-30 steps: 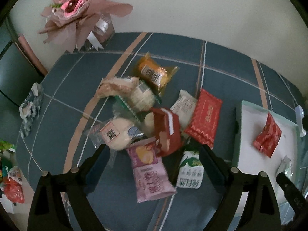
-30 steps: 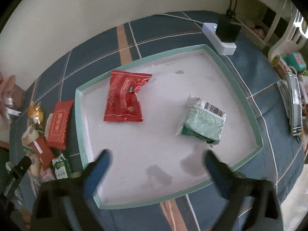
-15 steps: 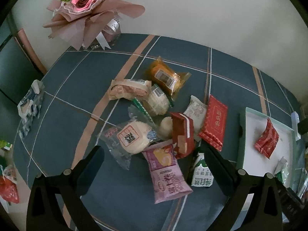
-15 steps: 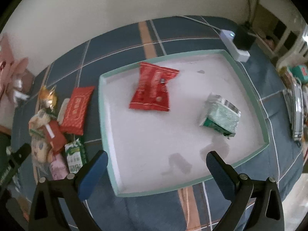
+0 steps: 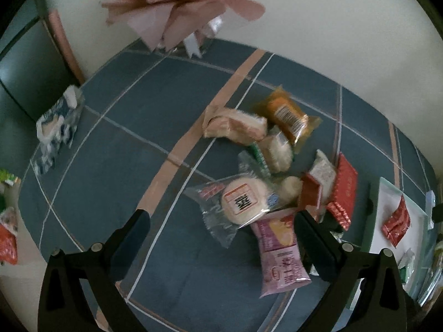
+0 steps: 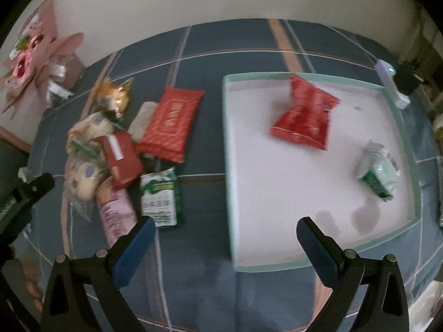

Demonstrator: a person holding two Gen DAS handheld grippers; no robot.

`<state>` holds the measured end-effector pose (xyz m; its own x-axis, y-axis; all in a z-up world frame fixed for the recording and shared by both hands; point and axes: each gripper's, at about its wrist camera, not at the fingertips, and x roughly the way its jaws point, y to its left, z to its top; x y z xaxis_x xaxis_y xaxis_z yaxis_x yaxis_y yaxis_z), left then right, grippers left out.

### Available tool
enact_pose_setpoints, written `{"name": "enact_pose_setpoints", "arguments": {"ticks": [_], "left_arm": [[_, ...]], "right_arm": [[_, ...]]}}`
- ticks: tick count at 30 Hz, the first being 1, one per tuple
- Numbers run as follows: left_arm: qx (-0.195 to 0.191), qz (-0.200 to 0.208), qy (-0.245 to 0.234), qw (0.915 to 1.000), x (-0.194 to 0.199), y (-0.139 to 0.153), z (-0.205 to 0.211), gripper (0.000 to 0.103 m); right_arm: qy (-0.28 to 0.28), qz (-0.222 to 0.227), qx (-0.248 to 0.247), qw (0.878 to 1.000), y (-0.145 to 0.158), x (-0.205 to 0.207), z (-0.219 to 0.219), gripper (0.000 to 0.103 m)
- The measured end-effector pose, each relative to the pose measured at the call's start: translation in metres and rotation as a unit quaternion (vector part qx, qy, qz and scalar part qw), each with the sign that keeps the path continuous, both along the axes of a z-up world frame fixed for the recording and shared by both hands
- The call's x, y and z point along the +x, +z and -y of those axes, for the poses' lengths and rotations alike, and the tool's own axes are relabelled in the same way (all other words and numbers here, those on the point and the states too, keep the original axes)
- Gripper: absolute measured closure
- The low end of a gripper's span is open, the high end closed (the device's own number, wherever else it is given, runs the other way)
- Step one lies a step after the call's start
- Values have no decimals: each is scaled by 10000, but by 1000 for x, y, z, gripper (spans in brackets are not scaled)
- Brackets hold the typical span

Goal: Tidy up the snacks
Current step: 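Move both tools back over the snack pile, then grasp the green-white biscuit pack with the right tool while the left tool grasps the pink bread bag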

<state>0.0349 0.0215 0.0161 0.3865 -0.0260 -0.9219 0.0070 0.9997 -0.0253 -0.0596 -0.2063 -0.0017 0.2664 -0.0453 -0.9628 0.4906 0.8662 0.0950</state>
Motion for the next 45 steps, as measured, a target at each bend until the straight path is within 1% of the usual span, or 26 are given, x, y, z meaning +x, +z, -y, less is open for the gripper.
{"name": "enact_pose_setpoints", "arguments": {"ticks": [3, 8, 10, 13, 15, 20, 23, 25, 26, 28, 32, 34, 38, 40, 41, 43, 45], "left_arm": [[-54, -156, 65, 9998, 2, -9, 0, 0], [-273, -436, 66, 9987, 4, -24, 4, 0], [-256, -541, 56, 9982, 4, -29, 8, 0], [-220, -659, 66, 9976, 4, -37, 12, 0], [-276, -721, 54, 9970, 4, -40, 14, 0], [-452, -978, -18, 9942, 6, -53, 23, 0], [-492, -1079, -98, 9929, 6, -59, 29, 0], [-523, -1151, -137, 9919, 8, -64, 32, 0], [-543, -1173, -143, 9915, 8, -65, 33, 0], [-582, -1202, -157, 9909, 8, -68, 36, 0], [-617, -1292, -150, 9896, 10, -75, 40, 0], [-652, -1335, -131, 9888, 10, -79, 42, 4], [-658, -1401, -126, 9879, 7, -85, 43, 15], [-618, -1401, -117, 9881, 7, -90, 44, 20], [-622, -1403, -121, 9881, 6, -91, 45, 21], [-694, -1412, -136, 9874, 6, -93, 46, 32], [-713, -1400, -166, 9874, 5, -93, 48, 38]], "right_arm": [[94, 45, 99, 9999, -4, 7, -9, 0], [220, 21, 247, 9995, -14, 17, -20, 0], [284, 22, 280, 9992, -16, 20, -25, 0], [422, 53, 125, 9990, -17, 24, -31, 0], [512, 24, -22, 9987, -20, 27, -35, 0], [671, 68, -2, 9977, -28, 30, -38, 1], [722, 153, 48, 9973, -29, 32, -39, 6], [758, 195, 73, 9969, -29, 34, -39, 14], [788, 209, 123, 9966, -30, 34, -40, 16], [857, 221, 217, 9958, -33, 36, -41, 23], [989, 138, 172, 9949, -41, 39, -45, 33], [1033, 103, 173, 9944, -45, 40, -47, 40], [1125, 13, 128, 9936, -54, 41, -50, 43], [1144, -30, 118, 9934, -57, 42, -51, 48], [1156, -61, 102, 9932, -59, 43, -52, 48], [1169, -94, 63, 9931, -63, 44, -54, 49], [1191, -97, 6, 9928, -65, 43, -56, 49]]}}
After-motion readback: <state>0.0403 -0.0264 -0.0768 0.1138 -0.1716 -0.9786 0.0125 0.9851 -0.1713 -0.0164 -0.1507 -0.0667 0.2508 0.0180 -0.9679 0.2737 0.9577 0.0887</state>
